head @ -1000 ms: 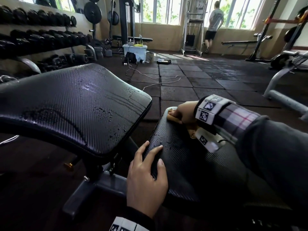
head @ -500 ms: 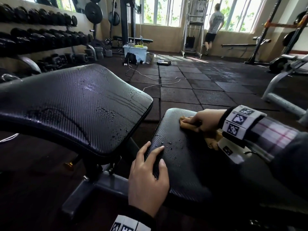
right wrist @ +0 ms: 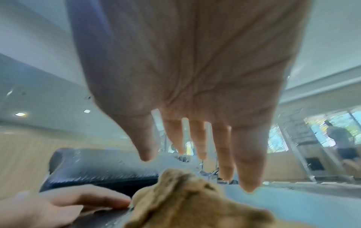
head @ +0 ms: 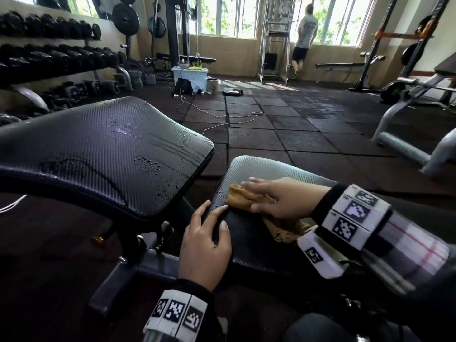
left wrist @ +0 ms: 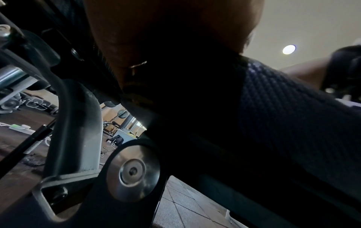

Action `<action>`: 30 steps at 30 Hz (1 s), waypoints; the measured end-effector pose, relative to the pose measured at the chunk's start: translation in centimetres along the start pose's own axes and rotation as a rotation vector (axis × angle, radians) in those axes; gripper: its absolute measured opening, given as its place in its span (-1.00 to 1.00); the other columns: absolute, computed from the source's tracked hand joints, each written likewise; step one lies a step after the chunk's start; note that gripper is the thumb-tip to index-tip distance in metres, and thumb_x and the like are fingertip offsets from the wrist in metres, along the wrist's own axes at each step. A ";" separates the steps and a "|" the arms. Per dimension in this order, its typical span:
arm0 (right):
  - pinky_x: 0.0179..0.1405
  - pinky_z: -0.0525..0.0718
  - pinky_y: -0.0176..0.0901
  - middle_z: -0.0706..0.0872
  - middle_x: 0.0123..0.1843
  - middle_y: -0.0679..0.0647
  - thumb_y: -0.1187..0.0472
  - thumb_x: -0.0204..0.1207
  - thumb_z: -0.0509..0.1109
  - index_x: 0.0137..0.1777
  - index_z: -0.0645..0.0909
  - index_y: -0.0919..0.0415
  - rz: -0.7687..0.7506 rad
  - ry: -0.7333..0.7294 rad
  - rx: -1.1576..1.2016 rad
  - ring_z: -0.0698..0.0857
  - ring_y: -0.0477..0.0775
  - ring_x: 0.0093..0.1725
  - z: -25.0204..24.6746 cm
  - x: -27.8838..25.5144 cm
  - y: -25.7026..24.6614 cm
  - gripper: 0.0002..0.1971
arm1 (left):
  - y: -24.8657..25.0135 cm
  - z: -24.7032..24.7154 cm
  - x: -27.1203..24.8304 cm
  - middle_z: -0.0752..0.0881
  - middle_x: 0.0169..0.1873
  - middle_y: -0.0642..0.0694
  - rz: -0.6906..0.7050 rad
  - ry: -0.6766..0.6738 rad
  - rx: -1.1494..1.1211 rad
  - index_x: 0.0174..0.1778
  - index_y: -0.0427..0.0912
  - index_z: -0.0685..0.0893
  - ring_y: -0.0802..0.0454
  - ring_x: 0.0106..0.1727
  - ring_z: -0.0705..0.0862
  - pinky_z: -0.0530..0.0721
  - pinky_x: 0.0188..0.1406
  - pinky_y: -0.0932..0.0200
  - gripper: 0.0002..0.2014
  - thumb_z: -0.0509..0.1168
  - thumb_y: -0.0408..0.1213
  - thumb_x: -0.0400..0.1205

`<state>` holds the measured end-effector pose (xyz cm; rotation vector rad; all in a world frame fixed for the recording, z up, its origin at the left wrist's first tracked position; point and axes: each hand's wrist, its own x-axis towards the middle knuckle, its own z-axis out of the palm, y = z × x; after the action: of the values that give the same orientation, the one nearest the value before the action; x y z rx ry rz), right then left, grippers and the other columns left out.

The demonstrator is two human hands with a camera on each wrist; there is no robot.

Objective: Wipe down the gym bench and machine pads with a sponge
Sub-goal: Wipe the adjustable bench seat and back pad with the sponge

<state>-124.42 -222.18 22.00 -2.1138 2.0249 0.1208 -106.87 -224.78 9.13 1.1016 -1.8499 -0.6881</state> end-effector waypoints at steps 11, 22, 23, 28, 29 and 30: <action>0.41 0.44 -0.10 0.58 0.42 0.06 0.01 0.62 0.24 0.54 0.36 0.07 0.390 0.331 0.170 0.50 0.02 0.44 3.7 -9.9 4.1 -0.50 | 11.1 -1.7 2.0 0.58 0.37 0.01 0.083 -0.244 0.424 0.49 0.07 0.43 -0.11 0.37 0.54 0.48 0.35 -0.08 -0.44 0.03 0.18 0.59; 0.58 0.18 0.03 0.36 0.57 -0.08 -0.06 0.62 0.19 0.52 0.40 0.02 0.488 0.497 0.191 0.24 0.02 0.59 10.2 -10.6 4.7 -0.51 | 10.2 2.0 4.3 0.20 0.63 -0.13 -0.002 -0.702 0.659 0.51 0.12 0.37 -0.33 0.64 0.09 0.21 0.58 -0.27 -0.43 0.09 0.23 0.59; 0.58 0.17 0.04 0.38 0.56 -0.07 -0.05 0.61 0.21 0.51 0.42 0.03 0.480 0.521 0.199 0.26 0.04 0.59 10.3 -10.6 4.6 -0.52 | 9.8 1.5 3.9 0.25 0.61 -0.12 0.043 -0.705 0.632 0.51 0.11 0.38 -0.31 0.65 0.11 0.16 0.61 -0.21 -0.40 0.07 0.22 0.54; 0.59 0.14 0.07 0.45 0.52 -0.03 -0.05 0.61 0.20 0.47 0.48 0.05 0.477 0.605 0.199 0.34 0.08 0.56 11.1 -10.7 4.4 -0.55 | 8.7 -1.3 1.1 0.33 0.54 -0.06 0.114 -0.654 0.437 0.47 -0.01 0.40 -0.22 0.65 0.09 0.11 0.63 -0.12 -0.44 0.11 0.15 0.58; 0.57 0.19 0.10 0.48 0.50 -0.02 -0.11 0.61 0.14 0.44 0.51 0.06 0.482 0.625 0.189 0.38 0.09 0.53 11.4 -10.7 4.4 -0.52 | 8.7 -1.5 0.6 0.31 0.53 -0.04 0.127 -0.642 0.437 0.42 -0.01 0.40 -0.18 0.66 0.06 0.08 0.64 -0.16 -0.45 0.11 0.21 0.58; 0.54 0.25 0.13 0.53 0.47 0.00 -0.17 0.57 0.05 0.41 0.55 0.07 0.486 0.651 0.178 0.44 0.12 0.50 11.6 -10.6 4.3 -0.46 | 8.6 -1.5 0.3 0.25 0.56 -0.03 0.146 -0.644 0.481 0.42 0.02 0.37 -0.15 0.68 0.00 0.01 0.65 -0.20 -0.42 0.10 0.29 0.58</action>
<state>-128.26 -209.56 12.50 -1.6361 2.7432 -0.7357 -109.24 -221.14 16.75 1.0953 -2.7234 -0.5617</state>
